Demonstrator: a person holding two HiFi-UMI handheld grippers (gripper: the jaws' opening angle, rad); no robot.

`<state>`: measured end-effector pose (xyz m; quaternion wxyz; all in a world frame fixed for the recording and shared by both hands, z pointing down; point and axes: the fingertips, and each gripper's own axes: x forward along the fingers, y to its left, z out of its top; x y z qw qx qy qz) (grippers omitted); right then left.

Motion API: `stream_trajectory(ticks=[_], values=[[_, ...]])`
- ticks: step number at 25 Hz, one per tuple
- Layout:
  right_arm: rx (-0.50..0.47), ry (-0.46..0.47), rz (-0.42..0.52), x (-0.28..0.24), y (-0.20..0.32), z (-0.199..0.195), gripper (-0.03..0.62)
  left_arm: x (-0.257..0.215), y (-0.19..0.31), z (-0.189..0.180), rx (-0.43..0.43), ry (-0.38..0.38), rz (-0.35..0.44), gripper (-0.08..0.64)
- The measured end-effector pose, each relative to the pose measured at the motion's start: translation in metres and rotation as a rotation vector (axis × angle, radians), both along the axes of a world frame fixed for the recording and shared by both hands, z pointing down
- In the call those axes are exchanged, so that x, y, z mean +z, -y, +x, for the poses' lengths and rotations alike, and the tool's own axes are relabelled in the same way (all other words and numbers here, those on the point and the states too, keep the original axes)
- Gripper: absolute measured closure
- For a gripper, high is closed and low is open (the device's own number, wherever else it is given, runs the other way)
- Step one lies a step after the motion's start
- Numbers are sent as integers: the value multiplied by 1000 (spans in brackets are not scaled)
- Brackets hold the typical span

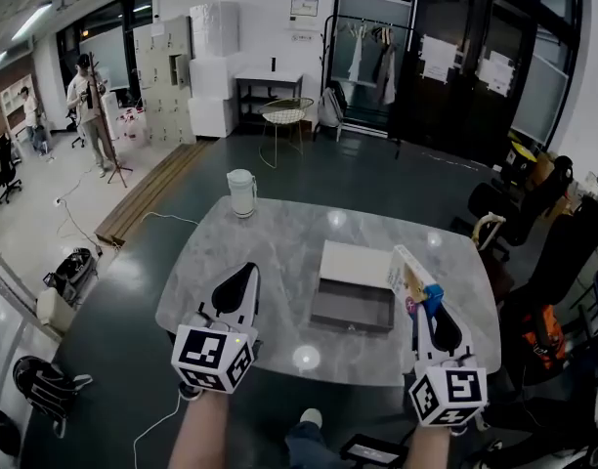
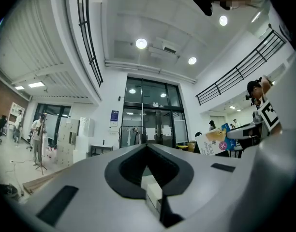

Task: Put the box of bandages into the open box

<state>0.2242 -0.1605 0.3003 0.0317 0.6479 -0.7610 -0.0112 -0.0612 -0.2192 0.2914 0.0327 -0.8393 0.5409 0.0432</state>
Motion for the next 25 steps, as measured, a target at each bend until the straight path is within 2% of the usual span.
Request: stream_trajectory(ticks=[6, 11, 19, 25], values=[[-37, 3, -13, 1, 67, 19, 482, 1, 55, 18, -35, -6, -9, 548], [-88, 7, -24, 5, 110, 20, 482, 1, 78, 11, -100, -9, -12, 548], [-211, 9, -61, 20, 149, -12, 483, 12, 81, -32, -248, -22, -43, 548], [-267, 15, -133, 53, 147, -34, 483, 43, 66, -51, -303, -19, -109, 548]])
